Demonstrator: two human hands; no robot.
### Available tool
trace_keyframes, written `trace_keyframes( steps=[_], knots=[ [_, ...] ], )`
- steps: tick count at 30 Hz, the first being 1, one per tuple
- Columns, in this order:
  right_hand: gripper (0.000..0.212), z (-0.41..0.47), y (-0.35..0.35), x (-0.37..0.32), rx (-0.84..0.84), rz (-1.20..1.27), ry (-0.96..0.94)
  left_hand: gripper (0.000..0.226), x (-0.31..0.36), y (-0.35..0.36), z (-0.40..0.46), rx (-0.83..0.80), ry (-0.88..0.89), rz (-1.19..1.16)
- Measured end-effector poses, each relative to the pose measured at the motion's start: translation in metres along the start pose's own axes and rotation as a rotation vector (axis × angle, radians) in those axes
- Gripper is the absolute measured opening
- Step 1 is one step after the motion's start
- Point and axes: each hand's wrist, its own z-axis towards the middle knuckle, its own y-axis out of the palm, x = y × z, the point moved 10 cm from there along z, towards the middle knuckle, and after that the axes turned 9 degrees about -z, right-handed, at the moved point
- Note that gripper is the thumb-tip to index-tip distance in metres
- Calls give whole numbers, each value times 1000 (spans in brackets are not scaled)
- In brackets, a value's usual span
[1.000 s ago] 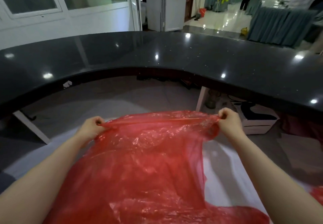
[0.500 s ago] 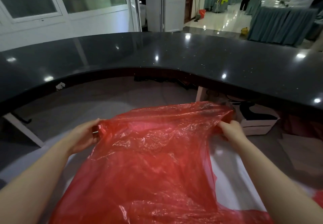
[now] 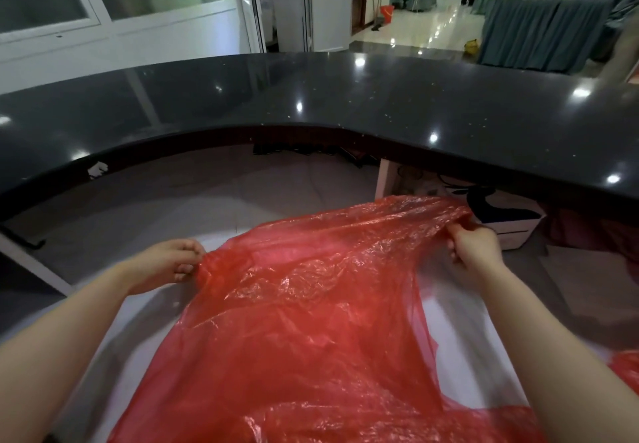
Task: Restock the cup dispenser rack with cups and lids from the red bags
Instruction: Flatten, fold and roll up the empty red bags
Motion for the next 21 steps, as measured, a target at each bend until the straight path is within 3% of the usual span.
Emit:
trace_keyframes(
  steps=[3,6,10,14,16,21],
  knots=[
    [10,-4,-9,6,29,236,96,12,4,-6,-1,31,48,352],
    [20,-6,-27,12,155,417,120,11,11,-21,-3,112,100,470],
    [24,-9,-35,7,217,388,15,13,31,-34,-6,230,202,617],
    [25,-16,-38,2,222,280,-33,23,37,-30,-6,230,178,869],
    [26,-14,-37,4,183,218,-26,23,36,-29,-7,240,174,824],
    [20,-20,-26,-1,44,-27,-70,22,24,-44,-15,275,171,286]
  ],
)
